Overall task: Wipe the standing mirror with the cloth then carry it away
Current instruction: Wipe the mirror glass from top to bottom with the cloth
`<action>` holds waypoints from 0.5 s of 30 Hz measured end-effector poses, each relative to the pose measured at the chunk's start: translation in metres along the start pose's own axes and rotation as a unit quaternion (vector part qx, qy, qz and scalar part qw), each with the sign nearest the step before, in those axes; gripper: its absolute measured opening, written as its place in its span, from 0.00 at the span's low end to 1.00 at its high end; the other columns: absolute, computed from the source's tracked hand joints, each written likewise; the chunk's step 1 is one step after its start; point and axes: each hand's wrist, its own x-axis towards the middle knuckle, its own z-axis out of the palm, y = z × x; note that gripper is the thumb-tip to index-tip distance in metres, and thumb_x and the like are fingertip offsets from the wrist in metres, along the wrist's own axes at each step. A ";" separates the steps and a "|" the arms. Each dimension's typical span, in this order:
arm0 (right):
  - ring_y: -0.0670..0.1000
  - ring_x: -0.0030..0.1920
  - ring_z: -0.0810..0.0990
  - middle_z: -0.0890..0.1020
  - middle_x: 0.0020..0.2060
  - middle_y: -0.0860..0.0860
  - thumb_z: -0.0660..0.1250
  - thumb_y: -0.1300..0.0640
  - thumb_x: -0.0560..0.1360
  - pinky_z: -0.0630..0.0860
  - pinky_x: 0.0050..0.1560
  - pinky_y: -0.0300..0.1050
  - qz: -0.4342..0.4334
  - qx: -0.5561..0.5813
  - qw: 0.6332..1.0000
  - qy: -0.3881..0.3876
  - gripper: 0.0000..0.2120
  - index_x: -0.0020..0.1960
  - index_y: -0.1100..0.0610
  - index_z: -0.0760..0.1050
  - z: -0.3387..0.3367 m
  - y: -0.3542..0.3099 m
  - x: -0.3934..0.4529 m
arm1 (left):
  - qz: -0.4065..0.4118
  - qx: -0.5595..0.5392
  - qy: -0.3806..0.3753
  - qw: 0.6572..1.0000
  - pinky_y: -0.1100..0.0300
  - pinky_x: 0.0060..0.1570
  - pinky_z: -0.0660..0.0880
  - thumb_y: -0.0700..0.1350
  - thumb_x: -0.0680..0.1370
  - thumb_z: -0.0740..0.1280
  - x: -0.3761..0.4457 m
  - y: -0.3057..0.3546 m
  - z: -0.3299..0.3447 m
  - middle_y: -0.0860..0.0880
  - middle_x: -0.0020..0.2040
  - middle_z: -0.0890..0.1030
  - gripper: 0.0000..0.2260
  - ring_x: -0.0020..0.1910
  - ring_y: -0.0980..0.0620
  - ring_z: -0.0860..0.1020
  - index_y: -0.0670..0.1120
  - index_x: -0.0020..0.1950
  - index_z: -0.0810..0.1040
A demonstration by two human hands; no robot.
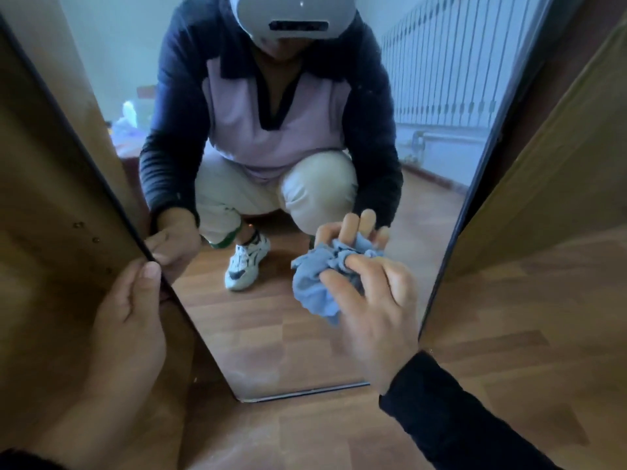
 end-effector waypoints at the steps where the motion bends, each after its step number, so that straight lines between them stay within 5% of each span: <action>1: 0.55 0.57 0.69 0.80 0.55 0.51 0.69 0.57 0.79 0.77 0.56 0.54 0.005 0.006 1.000 0.007 0.06 0.54 0.49 0.80 -0.004 0.006 0.005 | 0.004 -0.003 -0.005 1.000 0.42 0.63 0.74 0.65 0.79 0.53 0.000 0.000 0.000 0.53 0.60 0.79 0.19 0.61 0.49 0.77 0.62 0.66 0.72; 4: 0.59 0.58 0.66 0.73 0.59 0.54 0.58 0.66 0.79 0.73 0.61 0.52 0.131 0.017 0.989 0.064 0.14 0.56 0.55 0.80 -0.023 0.029 0.031 | -0.003 -0.041 -0.010 0.999 0.49 0.62 0.74 0.58 0.84 0.55 0.003 -0.001 0.001 0.52 0.61 0.78 0.16 0.61 0.50 0.77 0.58 0.69 0.72; 7: 0.62 0.59 0.67 0.73 0.59 0.60 0.61 0.71 0.73 0.71 0.64 0.50 0.239 0.019 0.966 0.100 0.16 0.57 0.60 0.77 -0.033 0.029 0.055 | -0.014 -0.069 -0.008 0.997 0.52 0.59 0.74 0.54 0.84 0.55 0.004 0.001 0.004 0.52 0.61 0.77 0.12 0.60 0.50 0.77 0.60 0.66 0.72; 12: 0.62 0.61 0.68 0.69 0.62 0.57 0.69 0.56 0.71 0.68 0.66 0.55 0.062 0.005 0.998 -0.022 0.20 0.63 0.54 0.74 -0.023 -0.019 0.050 | -0.052 -0.087 -0.026 0.995 0.51 0.61 0.73 0.52 0.84 0.56 0.001 0.008 0.001 0.57 0.53 0.79 0.10 0.57 0.52 0.78 0.61 0.51 0.76; 15: 0.58 0.62 0.66 0.68 0.61 0.54 0.66 0.56 0.73 0.70 0.66 0.55 0.009 -0.021 1.000 -0.003 0.17 0.61 0.49 0.72 -0.029 -0.005 0.064 | -0.077 -0.095 -0.048 0.991 0.52 0.60 0.72 0.50 0.84 0.57 0.002 0.022 -0.005 0.59 0.52 0.78 0.10 0.54 0.54 0.78 0.60 0.51 0.76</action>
